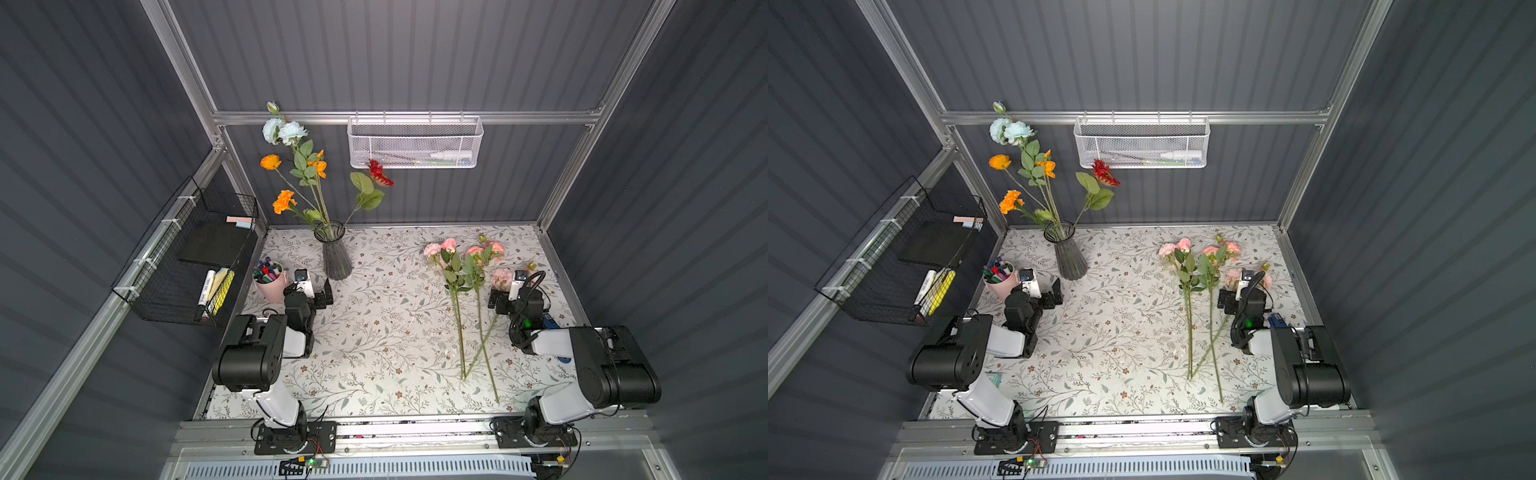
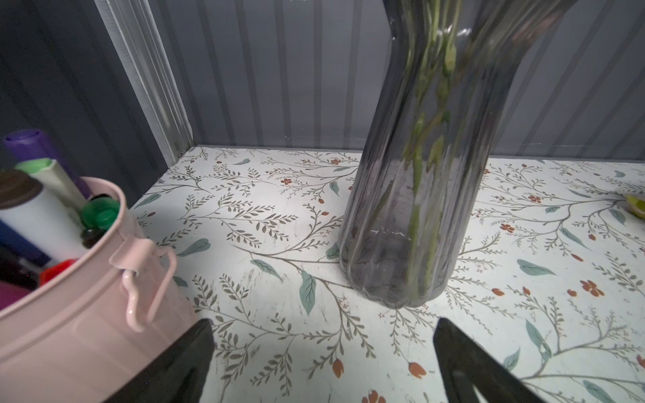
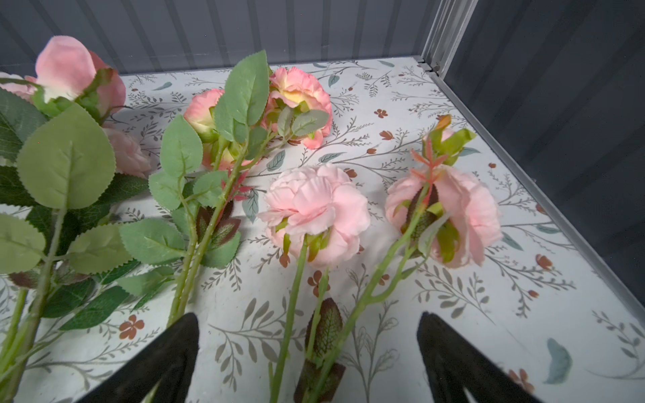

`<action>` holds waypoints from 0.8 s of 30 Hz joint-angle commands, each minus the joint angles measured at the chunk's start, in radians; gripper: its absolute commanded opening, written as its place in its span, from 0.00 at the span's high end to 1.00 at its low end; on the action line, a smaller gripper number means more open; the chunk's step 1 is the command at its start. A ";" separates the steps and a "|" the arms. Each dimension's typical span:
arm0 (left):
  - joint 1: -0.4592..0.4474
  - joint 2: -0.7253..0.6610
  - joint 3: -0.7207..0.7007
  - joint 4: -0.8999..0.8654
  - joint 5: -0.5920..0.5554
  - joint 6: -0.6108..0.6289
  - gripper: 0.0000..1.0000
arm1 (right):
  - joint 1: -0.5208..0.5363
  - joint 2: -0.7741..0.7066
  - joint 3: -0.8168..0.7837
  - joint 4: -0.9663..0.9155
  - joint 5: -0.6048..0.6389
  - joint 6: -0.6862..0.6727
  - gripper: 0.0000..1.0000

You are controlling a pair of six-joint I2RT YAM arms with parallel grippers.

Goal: Pick out pink flowers from the vase
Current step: Reset both arms

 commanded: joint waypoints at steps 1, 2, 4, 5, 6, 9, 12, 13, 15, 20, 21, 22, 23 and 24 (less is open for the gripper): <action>0.000 0.000 0.024 -0.032 0.007 0.013 0.00 | -0.003 -0.013 0.014 0.025 -0.017 -0.018 0.01; 0.000 0.002 0.028 -0.037 0.006 0.013 0.01 | -0.003 -0.010 0.018 0.022 -0.014 -0.020 0.01; 0.000 0.001 0.027 -0.039 0.004 0.013 0.01 | -0.004 -0.008 0.019 0.020 -0.016 -0.020 0.01; 0.000 0.000 0.029 -0.039 0.004 0.012 0.01 | -0.003 -0.008 0.022 0.017 -0.016 -0.019 0.01; 0.000 0.001 0.028 -0.039 0.004 0.012 0.01 | -0.004 -0.006 0.023 0.017 -0.017 -0.021 0.01; 0.000 0.002 0.032 -0.044 0.001 0.010 0.01 | -0.005 -0.008 0.023 0.015 -0.018 -0.020 0.01; 0.000 0.005 0.046 -0.067 -0.015 0.006 0.01 | -0.005 -0.009 0.021 0.016 -0.018 -0.020 0.01; 0.000 0.005 0.048 -0.071 -0.020 0.002 0.01 | -0.005 -0.011 0.020 0.017 -0.019 -0.021 0.01; 0.000 0.005 0.047 -0.072 -0.023 0.002 0.01 | -0.005 -0.011 0.020 0.017 -0.019 -0.021 0.01; 0.000 0.008 0.058 -0.092 -0.083 -0.026 0.01 | -0.004 -0.011 0.019 0.018 -0.019 -0.021 0.01; 0.000 0.010 0.072 -0.114 -0.101 -0.035 0.01 | -0.005 -0.011 0.020 0.018 -0.019 -0.021 0.01; 0.000 0.010 0.070 -0.110 -0.108 -0.036 0.01 | -0.004 -0.011 0.020 0.018 -0.019 -0.022 0.01; 0.000 0.008 0.066 -0.106 -0.120 -0.040 0.01 | -0.005 -0.011 0.020 0.018 -0.019 -0.021 0.01; 0.000 0.009 0.068 -0.109 -0.120 -0.041 0.01 | -0.004 -0.011 0.020 0.019 -0.019 -0.021 0.01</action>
